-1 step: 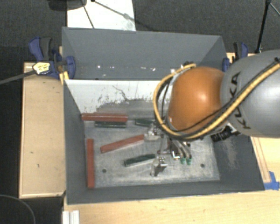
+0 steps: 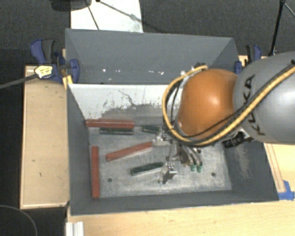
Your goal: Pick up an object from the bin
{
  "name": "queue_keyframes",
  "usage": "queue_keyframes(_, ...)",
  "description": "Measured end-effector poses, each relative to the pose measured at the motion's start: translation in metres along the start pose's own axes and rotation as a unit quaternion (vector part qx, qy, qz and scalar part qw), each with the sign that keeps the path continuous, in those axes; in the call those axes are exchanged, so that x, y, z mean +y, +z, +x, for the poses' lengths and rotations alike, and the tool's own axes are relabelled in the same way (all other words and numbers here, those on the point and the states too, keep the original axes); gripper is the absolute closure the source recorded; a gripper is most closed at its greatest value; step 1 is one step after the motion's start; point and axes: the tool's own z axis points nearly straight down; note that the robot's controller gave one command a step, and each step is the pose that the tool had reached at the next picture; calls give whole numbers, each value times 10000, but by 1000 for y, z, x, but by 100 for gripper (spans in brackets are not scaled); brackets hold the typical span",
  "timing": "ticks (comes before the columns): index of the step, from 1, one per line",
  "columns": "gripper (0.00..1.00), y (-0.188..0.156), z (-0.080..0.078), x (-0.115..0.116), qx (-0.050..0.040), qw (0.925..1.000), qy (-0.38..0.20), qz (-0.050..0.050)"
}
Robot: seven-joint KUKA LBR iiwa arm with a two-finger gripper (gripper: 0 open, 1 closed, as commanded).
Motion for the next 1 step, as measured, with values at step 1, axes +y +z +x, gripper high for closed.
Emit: queue_keyframes(1,0,59,-13,-6,-11,9998,-217,1)
